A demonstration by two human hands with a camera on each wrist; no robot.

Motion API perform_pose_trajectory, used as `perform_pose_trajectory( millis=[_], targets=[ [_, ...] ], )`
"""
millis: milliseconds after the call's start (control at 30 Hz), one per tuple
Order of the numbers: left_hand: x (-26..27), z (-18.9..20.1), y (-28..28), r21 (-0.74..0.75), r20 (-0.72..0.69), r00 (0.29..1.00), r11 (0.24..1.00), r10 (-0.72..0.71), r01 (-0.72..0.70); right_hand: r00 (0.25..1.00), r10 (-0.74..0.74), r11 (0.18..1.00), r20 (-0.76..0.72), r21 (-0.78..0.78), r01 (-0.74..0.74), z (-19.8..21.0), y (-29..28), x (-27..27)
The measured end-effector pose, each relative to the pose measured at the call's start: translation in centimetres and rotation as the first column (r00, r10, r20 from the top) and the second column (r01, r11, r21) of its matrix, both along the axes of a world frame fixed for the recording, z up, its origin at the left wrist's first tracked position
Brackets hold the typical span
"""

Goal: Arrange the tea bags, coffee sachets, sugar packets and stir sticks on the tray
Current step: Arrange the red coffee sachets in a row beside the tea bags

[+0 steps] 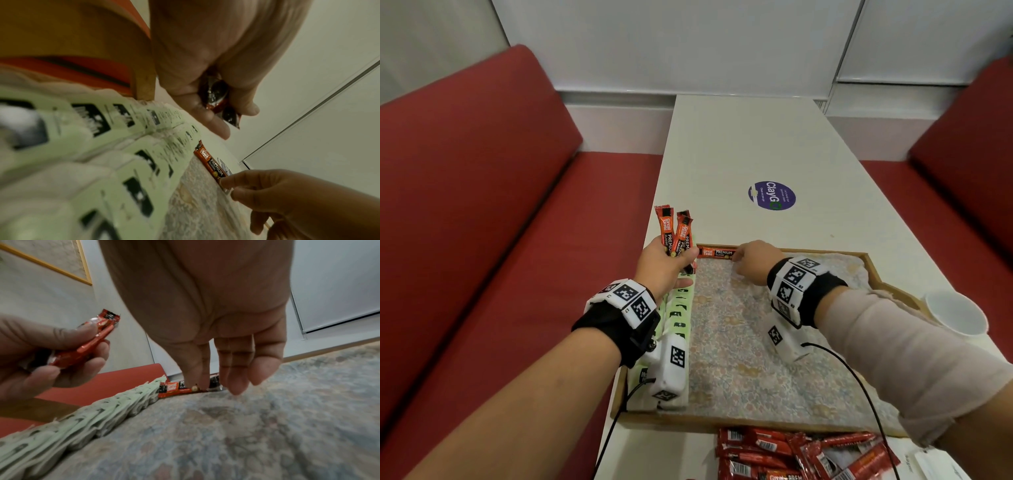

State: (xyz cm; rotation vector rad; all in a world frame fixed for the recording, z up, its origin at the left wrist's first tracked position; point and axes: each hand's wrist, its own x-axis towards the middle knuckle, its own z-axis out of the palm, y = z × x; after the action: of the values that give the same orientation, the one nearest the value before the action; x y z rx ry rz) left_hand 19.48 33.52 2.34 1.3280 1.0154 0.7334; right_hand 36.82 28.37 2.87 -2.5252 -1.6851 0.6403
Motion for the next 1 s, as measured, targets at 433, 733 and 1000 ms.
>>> perform_pose_trajectory(
  millis=[433, 733, 1000],
  targets=[
    [1.1, 0.7, -1.0, -0.064, 0.078, 0.997, 0.998, 0.003, 0.001, 0.776, 0.024, 0.95, -0.63, 0.257, 0.179, 1.7, -1.2, -3.5],
    [0.6, 0.5, -0.2, -0.029, 0.041, 0.997, 0.998, 0.061, -0.06, 0.847, -0.162, 0.892, -0.507, 0.292, 0.346, 1.4, -0.8, 0.0],
    [0.3, 0.1, 0.2, -0.037, 0.032, 0.996, 0.996, 0.081, -0.08, 0.968, -0.186, 0.949, -0.168, 0.223, 0.221, 0.0, -0.5, 2.3]
  ],
)
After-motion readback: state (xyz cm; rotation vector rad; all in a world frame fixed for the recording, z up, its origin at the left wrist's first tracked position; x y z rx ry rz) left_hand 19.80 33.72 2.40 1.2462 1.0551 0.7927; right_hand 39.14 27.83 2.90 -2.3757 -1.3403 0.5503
